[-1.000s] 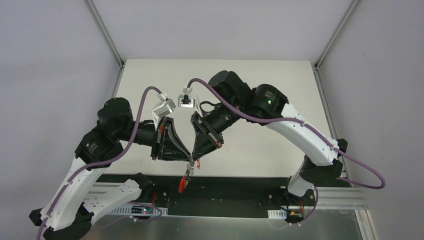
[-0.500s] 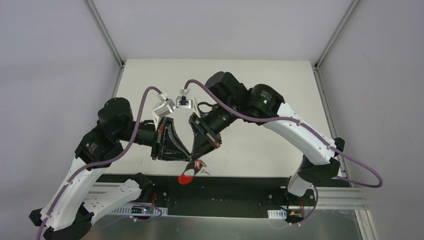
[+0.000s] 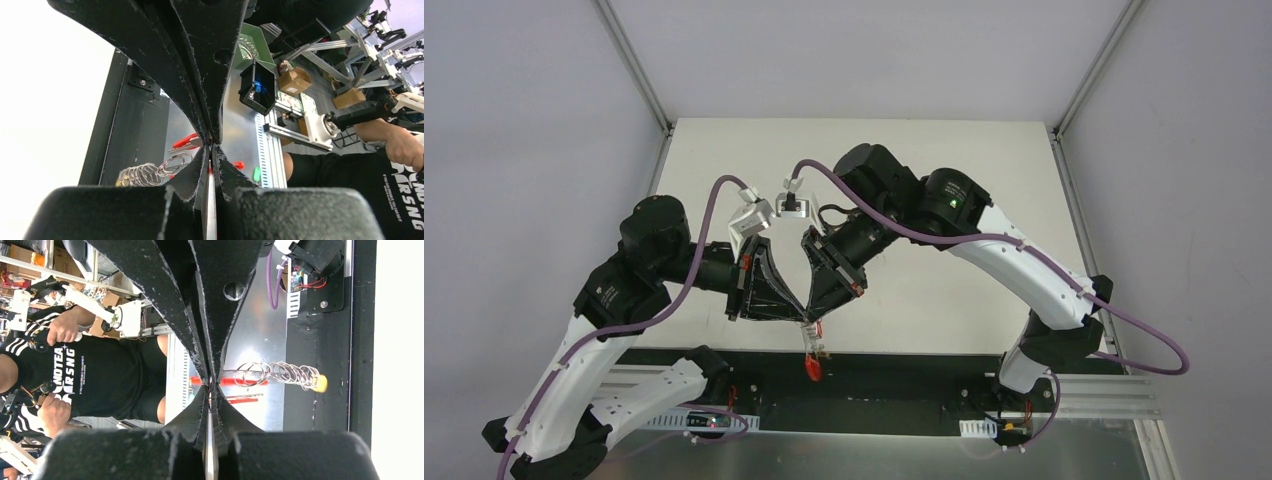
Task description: Put the keys on the keyring
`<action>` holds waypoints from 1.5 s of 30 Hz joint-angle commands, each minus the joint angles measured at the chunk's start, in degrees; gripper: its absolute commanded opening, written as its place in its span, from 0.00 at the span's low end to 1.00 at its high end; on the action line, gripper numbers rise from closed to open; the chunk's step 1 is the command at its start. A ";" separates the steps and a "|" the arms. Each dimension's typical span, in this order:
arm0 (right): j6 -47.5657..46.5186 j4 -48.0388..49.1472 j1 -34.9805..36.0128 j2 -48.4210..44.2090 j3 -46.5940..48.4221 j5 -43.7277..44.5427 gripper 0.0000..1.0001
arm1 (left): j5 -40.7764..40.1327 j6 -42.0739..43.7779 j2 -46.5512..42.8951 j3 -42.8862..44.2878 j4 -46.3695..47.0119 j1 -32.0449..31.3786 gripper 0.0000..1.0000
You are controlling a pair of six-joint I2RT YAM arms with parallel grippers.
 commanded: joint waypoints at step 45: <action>-30.94 50.07 20.88 -27.93 -32.91 38.83 0.36 | -10.92 -1.82 -17.19 -7.30 32.43 -0.19 0.00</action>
